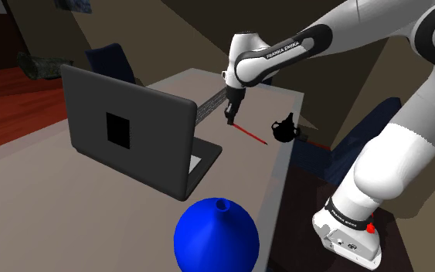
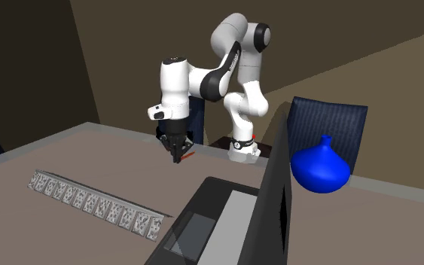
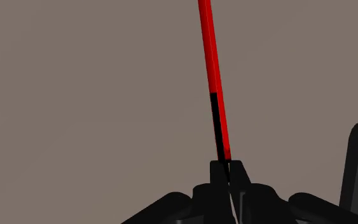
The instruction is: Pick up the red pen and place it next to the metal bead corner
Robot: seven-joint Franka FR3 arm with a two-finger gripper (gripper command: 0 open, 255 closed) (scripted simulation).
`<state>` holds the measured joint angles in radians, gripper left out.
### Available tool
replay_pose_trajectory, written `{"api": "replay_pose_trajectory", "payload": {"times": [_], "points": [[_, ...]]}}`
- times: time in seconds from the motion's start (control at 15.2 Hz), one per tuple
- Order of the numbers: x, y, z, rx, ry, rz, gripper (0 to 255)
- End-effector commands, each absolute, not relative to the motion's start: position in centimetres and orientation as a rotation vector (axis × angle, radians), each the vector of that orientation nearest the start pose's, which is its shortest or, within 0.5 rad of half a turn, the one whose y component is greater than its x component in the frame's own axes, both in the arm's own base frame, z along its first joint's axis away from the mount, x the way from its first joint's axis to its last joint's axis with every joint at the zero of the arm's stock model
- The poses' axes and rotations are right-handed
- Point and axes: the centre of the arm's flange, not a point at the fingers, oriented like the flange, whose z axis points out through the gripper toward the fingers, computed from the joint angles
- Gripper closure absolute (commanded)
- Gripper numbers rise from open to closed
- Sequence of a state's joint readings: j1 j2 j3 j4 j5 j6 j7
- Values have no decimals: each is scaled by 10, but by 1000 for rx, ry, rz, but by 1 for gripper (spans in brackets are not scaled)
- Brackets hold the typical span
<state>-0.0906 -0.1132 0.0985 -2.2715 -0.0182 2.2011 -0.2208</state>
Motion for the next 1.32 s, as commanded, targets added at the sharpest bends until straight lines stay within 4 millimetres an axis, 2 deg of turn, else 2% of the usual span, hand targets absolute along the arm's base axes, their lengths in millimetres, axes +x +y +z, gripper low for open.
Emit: {"api": "replay_pose_trajectory", "payload": {"times": [0.0,0.59,1.12,1.19,1.25], "points": [[504,3,399,-3149,-378,-63,255],[504,3,348,-3149,-378,-63,255],[504,3,348,-3149,-378,-63,255],[504,3,348,-3149,-378,-63,0],[504,3,348,-3149,-378,-63,0]]}}
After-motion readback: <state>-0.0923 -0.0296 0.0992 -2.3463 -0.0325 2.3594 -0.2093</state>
